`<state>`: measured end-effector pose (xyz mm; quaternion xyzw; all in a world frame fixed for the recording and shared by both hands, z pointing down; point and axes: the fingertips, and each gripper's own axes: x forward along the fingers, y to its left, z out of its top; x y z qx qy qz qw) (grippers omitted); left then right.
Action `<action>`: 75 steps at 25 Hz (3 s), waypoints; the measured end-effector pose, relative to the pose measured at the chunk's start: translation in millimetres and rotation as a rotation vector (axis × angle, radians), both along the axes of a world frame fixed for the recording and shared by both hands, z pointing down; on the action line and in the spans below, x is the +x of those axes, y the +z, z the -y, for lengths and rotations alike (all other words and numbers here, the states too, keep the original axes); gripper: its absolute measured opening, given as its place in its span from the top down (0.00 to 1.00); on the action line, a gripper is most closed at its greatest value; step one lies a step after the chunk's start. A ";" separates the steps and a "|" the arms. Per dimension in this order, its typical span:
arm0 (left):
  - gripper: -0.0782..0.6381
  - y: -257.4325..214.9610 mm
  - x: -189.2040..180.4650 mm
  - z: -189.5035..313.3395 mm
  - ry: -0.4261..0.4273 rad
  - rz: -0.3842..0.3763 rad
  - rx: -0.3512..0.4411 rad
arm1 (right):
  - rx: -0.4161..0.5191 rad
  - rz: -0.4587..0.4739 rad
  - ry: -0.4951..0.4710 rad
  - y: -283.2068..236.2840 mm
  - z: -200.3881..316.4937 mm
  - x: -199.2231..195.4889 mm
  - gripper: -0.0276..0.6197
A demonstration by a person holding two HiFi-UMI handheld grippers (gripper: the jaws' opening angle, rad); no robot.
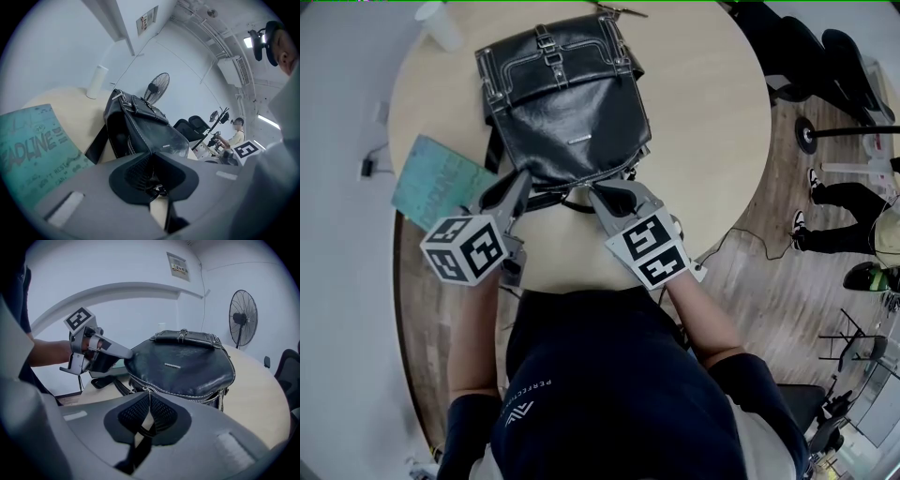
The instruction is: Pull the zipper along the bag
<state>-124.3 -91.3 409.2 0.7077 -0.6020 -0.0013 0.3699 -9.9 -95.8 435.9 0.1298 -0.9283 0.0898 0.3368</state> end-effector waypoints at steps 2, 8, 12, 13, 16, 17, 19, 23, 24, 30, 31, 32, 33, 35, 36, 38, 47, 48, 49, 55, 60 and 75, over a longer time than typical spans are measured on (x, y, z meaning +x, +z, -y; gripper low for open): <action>0.82 0.0 0.5 0.9 0.005 0.000 -0.002 | -0.002 0.001 0.002 -1.1 1.1 1.7 0.94; 0.82 1.6 2.0 2.5 0.014 -0.007 -0.005 | 0.017 -0.001 0.004 -2.4 3.4 5.3 0.94; 0.82 1.9 4.8 3.3 0.012 0.010 -0.007 | 0.028 -0.013 -0.017 1.0 0.1 5.8 0.94; 0.82 1.7 5.4 3.3 0.012 0.010 -0.006 | 0.029 -0.015 -0.022 1.6 -0.4 5.5 0.94; 0.82 0.3 5.7 1.7 0.013 -0.012 0.004 | 0.042 -0.018 -0.034 0.5 -2.4 2.6 0.94; 0.82 -0.4 5.4 0.6 0.015 -0.015 0.007 | 0.055 -0.027 -0.042 -0.1 -3.3 1.1 0.94; 0.82 -1.2 5.2 -0.3 0.017 -0.013 0.009 | 0.084 -0.051 -0.057 -0.4 -2.6 -1.8 0.94; 0.82 -0.8 7.3 2.2 0.021 -0.022 0.007 | 0.075 -0.073 -0.062 6.0 7.0 -3.8 0.94; 0.82 -0.8 7.8 2.7 0.023 -0.024 0.006 | 0.069 -0.080 -0.062 8.0 8.9 -4.3 0.94; 0.82 -0.8 7.9 2.3 0.026 -0.043 0.004 | 0.046 -0.091 -0.051 16.0 12.0 -10.3 0.94; 0.82 -0.8 8.0 2.7 0.024 -0.044 0.004 | 0.046 -0.093 -0.048 16.5 12.9 -10.0 0.94; 0.82 -0.9 8.0 3.3 0.021 -0.040 0.004 | 0.048 -0.091 -0.042 16.6 14.1 -9.4 0.94; 0.82 -0.8 7.8 3.5 0.019 -0.032 0.004 | 0.050 -0.086 -0.033 16.3 15.3 -8.8 0.94; 0.82 -0.3 6.9 2.3 0.017 -0.013 0.003 | 0.042 -0.067 -0.012 15.1 17.0 -6.9 0.94; 0.82 0.1 6.5 1.2 0.015 -0.009 0.003 | 0.034 -0.056 -0.002 14.3 17.3 -5.8 0.94; 0.82 0.7 6.3 -0.4 0.012 -0.007 0.003 | 0.034 -0.050 0.008 12.6 17.5 -2.5 0.94; 0.82 2.2 3.6 -1.1 0.011 -0.004 -0.002 | 0.101 -0.096 0.148 6.7 60.4 50.0 0.94; 0.82 2.0 3.5 -0.6 0.011 -0.003 -0.002 | 0.102 -0.098 0.172 4.8 68.8 58.6 0.94; 0.82 1.6 3.5 -0.1 0.011 -0.002 -0.002 | 0.108 -0.101 0.188 2.6 75.9 65.5 0.94; 0.82 0.9 4.6 -0.1 0.011 0.006 -0.005 | 0.150 -0.117 0.204 -0.6 85.8 69.7 0.94; 0.81 1.3 8.4 2.7 0.014 0.026 -0.007 | 0.160 -0.110 0.212 1.8 87.0 70.6 0.93; 0.71 3.8 13.5 -2.4 0.096 0.065 -0.009 | 0.125 -0.020 0.304 -6.5 79.9 69.3 0.88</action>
